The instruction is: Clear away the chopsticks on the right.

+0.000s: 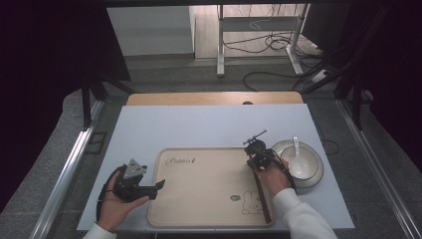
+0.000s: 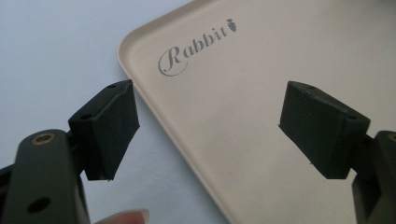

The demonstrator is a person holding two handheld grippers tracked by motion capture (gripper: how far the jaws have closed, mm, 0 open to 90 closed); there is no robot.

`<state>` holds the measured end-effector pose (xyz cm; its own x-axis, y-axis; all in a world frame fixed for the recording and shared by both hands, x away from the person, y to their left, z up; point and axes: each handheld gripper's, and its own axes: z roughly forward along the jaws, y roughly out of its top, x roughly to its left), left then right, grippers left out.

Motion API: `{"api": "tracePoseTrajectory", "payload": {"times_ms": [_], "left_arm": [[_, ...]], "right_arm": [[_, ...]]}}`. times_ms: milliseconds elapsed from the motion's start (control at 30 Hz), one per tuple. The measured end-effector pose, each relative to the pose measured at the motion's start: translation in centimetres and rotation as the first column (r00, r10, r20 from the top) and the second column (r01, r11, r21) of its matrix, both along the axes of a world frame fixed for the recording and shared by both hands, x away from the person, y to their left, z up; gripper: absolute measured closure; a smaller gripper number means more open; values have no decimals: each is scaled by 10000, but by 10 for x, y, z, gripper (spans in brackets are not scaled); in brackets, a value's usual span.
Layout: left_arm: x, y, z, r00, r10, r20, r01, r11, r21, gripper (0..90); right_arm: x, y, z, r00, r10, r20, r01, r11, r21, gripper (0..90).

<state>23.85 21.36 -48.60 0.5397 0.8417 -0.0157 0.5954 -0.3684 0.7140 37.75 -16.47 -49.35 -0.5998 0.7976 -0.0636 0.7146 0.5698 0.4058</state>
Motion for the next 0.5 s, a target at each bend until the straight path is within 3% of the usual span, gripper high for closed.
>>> {"api": "tracePoseTrajectory", "payload": {"times_ms": [267, 400, 433, 500], "left_arm": [[0, 0, 0, 10000, -24, -9, 24, 10000, 35, 197], [0, -1, 0, 10000, 3, -31, -2, 10000, 27, 197], [0, -1, 0, 10000, 48, -55, -48, 10000, 27, 197], [0, 0, -1, 10000, 69, -60, -69, 10000, 24, 198]], "right_arm": [[-3, -9, 1, 9998, -153, 95, 155, 9997, -165, 895], [-8, -10, 4, 9996, 64, 270, -71, 9996, 272, 894], [-13, -8, 8, 9980, 337, 534, -367, 9977, 567, 894], [-15, -7, 11, 9966, 507, 646, -553, 9959, 715, 893]]}}
